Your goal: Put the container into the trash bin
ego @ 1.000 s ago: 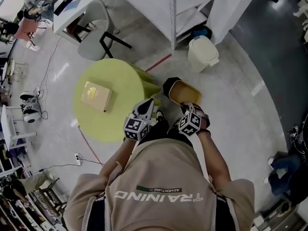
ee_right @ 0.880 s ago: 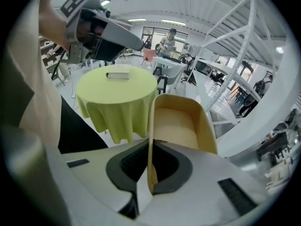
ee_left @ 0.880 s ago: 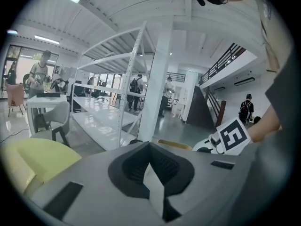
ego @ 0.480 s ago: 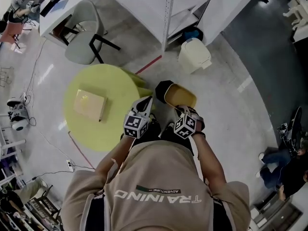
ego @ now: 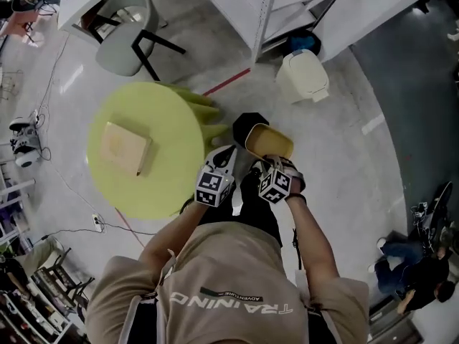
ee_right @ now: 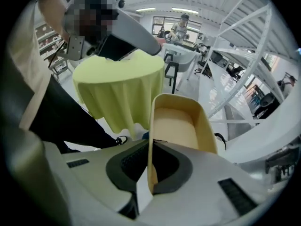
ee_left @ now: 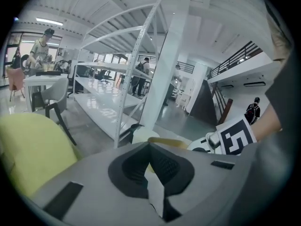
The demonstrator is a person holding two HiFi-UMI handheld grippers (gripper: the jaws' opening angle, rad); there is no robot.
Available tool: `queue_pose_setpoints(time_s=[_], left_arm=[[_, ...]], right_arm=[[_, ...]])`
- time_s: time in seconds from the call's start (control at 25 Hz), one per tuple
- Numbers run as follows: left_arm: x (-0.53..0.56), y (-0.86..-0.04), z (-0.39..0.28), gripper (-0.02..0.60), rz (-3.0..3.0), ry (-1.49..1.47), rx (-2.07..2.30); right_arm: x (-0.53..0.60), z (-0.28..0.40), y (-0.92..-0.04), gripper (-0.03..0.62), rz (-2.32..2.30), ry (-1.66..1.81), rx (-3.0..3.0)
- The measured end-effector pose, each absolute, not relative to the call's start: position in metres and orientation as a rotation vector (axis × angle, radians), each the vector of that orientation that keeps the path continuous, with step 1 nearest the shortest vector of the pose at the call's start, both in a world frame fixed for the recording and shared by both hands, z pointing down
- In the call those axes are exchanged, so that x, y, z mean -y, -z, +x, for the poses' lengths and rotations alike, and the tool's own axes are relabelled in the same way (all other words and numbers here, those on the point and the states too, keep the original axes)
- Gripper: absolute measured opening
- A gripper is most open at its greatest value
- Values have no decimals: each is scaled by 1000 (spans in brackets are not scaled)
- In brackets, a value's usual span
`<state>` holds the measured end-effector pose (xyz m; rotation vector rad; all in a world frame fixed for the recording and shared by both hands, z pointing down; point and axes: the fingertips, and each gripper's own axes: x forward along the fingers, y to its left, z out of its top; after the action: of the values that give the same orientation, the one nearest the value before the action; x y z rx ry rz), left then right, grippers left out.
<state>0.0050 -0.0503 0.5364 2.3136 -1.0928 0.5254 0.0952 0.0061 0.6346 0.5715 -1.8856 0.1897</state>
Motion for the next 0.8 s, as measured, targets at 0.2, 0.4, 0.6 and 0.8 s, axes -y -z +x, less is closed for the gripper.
queue_pose_setpoints(time_s=[0.2, 0.4, 0.6, 0.8], left_arm=[[64, -600, 26, 2, 2214, -577, 1162], [73, -678, 33, 2, 2143, -643, 1194], [66, -760, 22, 2, 1998, -656, 1231], [62, -831, 17, 2, 1962, -694, 1221]], right_arm=[[18, 112, -707, 9, 405, -142, 1873], [37, 117, -790, 9, 287, -143, 1860], [36, 110, -872, 9, 170, -139, 1849], [47, 98, -949, 11, 120, -116, 1830]])
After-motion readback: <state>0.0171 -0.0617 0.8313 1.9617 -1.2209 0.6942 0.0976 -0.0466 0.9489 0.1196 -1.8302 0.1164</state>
